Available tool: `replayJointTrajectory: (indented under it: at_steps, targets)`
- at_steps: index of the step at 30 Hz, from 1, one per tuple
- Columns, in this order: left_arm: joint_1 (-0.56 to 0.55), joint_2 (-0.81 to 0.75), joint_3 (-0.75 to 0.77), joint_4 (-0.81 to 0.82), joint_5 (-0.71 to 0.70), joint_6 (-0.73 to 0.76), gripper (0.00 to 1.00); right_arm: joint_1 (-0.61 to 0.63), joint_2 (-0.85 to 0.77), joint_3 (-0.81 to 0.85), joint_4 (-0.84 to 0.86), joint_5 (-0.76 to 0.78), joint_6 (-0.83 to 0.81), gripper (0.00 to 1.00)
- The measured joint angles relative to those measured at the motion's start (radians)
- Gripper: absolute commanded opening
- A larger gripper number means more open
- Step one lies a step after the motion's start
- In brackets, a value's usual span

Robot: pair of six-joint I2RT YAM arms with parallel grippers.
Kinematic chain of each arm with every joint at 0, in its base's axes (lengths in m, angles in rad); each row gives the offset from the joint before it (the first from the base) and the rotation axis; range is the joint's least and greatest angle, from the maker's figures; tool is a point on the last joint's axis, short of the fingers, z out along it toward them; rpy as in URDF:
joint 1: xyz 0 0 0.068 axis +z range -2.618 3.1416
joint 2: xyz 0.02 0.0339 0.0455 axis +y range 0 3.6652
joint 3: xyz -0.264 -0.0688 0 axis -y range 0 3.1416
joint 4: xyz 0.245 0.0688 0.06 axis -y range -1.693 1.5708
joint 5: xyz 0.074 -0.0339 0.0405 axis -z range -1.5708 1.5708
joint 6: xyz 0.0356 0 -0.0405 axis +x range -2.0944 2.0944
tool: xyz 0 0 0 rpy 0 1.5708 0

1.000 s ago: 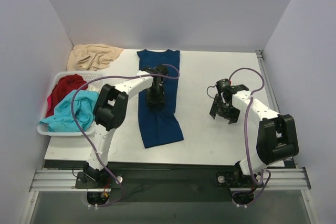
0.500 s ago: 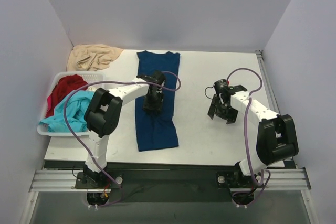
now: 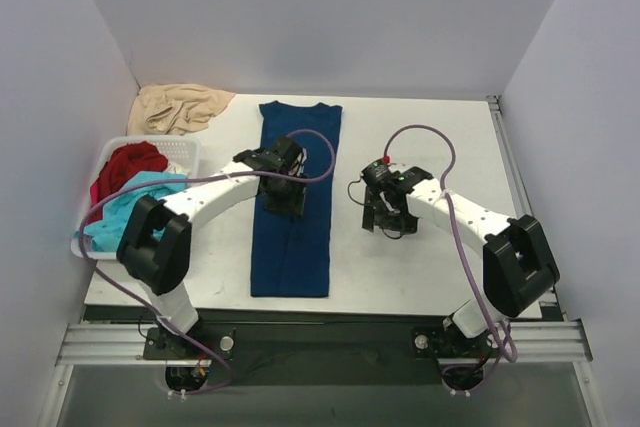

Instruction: Fold and stack the t-shirts

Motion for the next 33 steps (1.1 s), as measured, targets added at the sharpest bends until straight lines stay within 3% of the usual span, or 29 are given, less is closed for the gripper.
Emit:
replayJointTrajectory:
  at_steps: [6,12,20,33]
  targets:
    - [0.021,-0.245,-0.072,0.003,-0.039,-0.071,0.62,0.153,0.002,0.035,0.002,0.005,0.018,0.66]
    - [0.080,-0.406,-0.313,-0.024,-0.036,-0.125,0.61,0.276,0.004,0.038,0.072,-0.084,0.017,0.60]
    - [0.092,-0.528,-0.521,-0.069,0.059,-0.164,0.61,0.369,0.087,0.037,0.156,-0.229,-0.011,0.52]
    - [0.099,-0.583,-0.611,-0.091,0.157,-0.235,0.58,0.432,0.135,0.034,0.180,-0.342,-0.035,0.51]
